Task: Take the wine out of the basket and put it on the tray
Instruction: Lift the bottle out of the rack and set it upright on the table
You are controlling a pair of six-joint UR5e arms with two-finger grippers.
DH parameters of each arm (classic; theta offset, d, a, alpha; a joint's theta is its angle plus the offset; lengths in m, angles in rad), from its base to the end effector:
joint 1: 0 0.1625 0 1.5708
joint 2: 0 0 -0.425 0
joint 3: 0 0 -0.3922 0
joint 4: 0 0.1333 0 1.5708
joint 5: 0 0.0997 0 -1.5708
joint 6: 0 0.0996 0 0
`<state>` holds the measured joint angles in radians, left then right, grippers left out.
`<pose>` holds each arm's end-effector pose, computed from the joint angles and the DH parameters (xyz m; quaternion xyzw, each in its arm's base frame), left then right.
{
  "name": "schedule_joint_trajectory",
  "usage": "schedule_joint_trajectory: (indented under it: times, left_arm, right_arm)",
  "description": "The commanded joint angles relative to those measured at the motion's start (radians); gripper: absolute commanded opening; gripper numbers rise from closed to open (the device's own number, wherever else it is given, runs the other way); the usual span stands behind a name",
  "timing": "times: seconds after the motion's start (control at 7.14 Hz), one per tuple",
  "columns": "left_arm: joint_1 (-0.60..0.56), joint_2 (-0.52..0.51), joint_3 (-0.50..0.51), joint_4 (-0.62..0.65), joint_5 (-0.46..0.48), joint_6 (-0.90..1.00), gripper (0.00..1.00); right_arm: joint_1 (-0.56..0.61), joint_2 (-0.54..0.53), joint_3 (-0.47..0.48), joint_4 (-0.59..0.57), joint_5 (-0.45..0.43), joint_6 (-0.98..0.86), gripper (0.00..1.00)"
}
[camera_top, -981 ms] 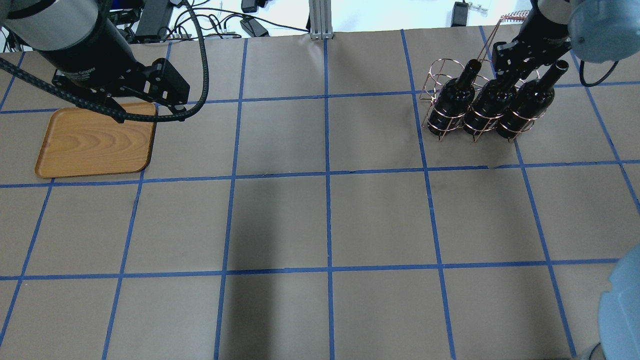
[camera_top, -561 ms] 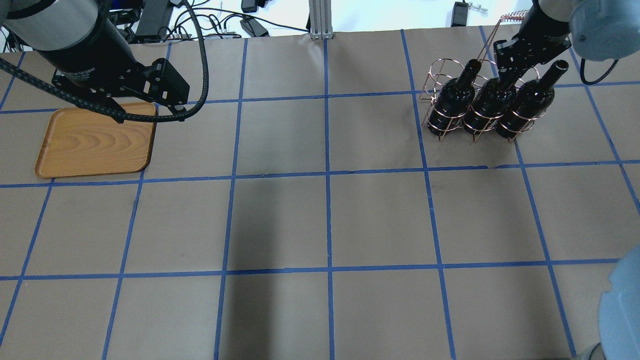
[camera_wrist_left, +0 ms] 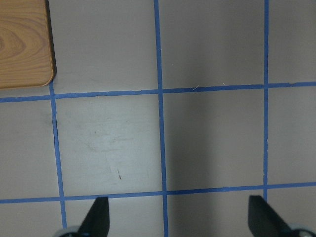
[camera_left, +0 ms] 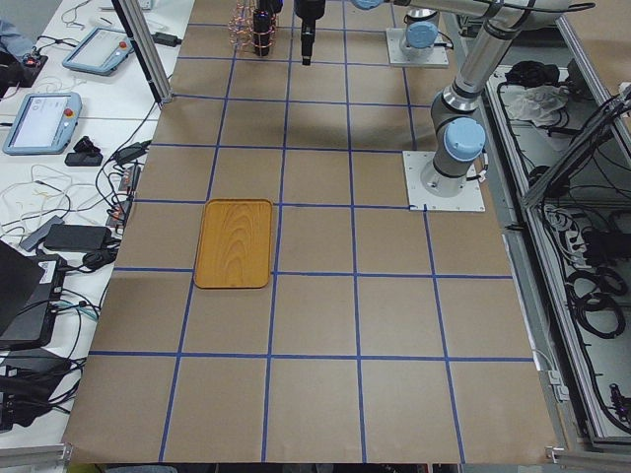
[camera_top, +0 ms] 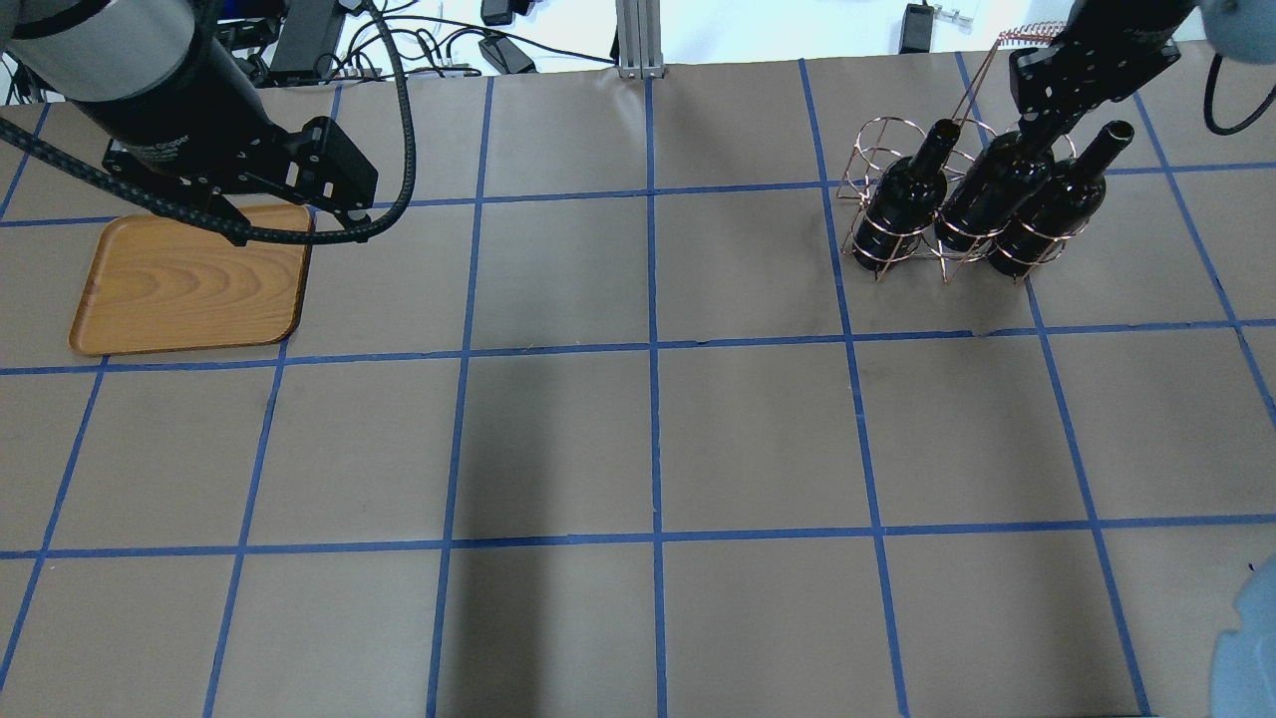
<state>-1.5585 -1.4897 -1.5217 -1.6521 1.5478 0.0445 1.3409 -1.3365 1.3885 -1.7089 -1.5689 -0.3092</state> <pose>-0.1299 -0.4605 0.5424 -0.0164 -0.9995 0.0248 0.0108 -0.0063 -0.6129 0.4648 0.0396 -0.9983 0.0417 0.0105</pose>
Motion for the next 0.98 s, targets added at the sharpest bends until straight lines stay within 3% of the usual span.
schedule_joint_trajectory:
  times: [0.0, 0.28, 0.42, 0.7, 0.84]
  left_arm:
    - [0.000, 0.000, 0.000, 0.000, 0.000, 0.000, 1.00]
    - [0.000, 0.000, 0.000, 0.000, 0.000, 0.000, 1.00]
    - [0.002, 0.002, 0.000, -0.002, 0.002, 0.000, 1.00]
    - [0.029, 0.003, 0.008, -0.031, 0.104, 0.024, 1.00]
    - [0.043, 0.005, 0.008, -0.029, 0.094, 0.056, 1.00]
  right_arm:
    - [0.006, -0.114, -0.026, 0.148, 0.000, -0.001, 0.00]
    - [0.018, -0.182, -0.028, 0.239, 0.012, 0.019, 0.00]
    - [0.041, -0.185, -0.028, 0.256, 0.012, 0.060, 0.00]
    - [0.139, -0.173, -0.028, 0.258, 0.016, 0.206, 0.00]
    - [0.171, -0.161, -0.028, 0.258, 0.020, 0.247, 0.00]
